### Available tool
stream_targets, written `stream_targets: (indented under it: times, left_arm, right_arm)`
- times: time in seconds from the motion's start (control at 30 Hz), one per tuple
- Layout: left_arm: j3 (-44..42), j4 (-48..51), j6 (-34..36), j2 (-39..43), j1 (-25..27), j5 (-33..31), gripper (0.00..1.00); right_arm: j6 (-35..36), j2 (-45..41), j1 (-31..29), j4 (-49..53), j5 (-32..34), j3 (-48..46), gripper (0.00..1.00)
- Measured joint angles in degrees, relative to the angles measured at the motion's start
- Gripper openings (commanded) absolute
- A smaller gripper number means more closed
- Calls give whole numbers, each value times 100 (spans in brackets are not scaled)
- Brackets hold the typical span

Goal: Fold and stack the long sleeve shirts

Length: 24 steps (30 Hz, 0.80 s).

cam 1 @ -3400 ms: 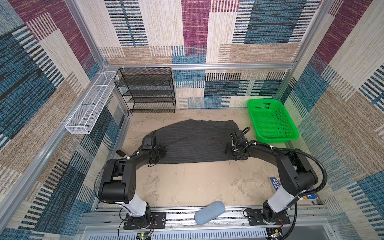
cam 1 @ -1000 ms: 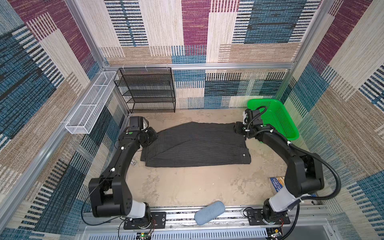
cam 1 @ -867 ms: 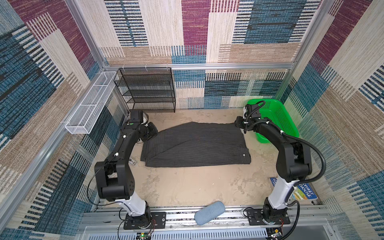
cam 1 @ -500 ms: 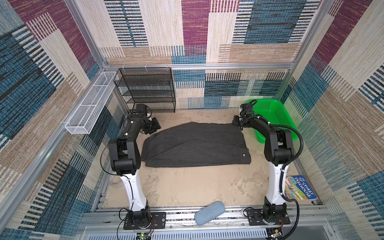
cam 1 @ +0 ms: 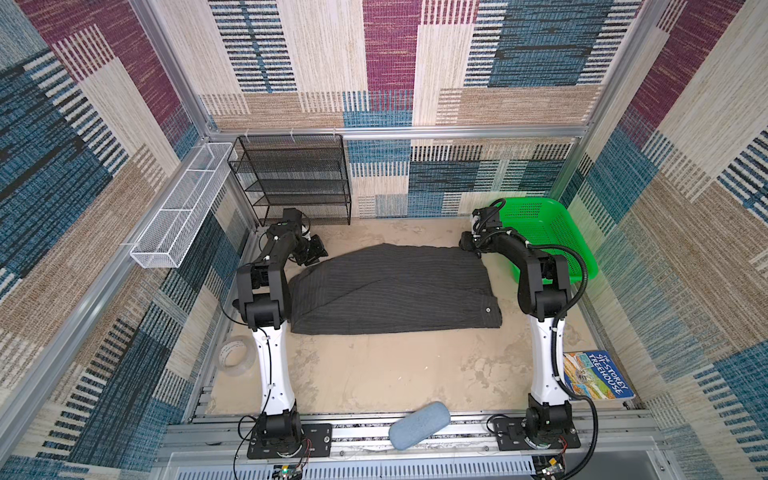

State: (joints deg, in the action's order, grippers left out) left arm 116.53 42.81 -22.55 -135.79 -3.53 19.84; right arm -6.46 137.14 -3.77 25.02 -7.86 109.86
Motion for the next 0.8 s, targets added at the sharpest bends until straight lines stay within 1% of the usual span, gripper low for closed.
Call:
stream_targets:
  times: [0.27,0.37,0.53,0.8]
  left_arm:
    - [83,146,13,-26,59,0,43]
    - [166,160,15,-42,70,0,43]
    - [461,221,24,-245,151,-2,45]
    - [636,455,249,-415,424,-4,48]
  right_arm:
    - [72,-81,-2,-74,-61,-186,52]
    - [74,-85,-2,-98,-59,-203,48]
    - [72,-74,0,-101,-55,-203,31]
    - [94,-59,0,-96,-68,-203,13]
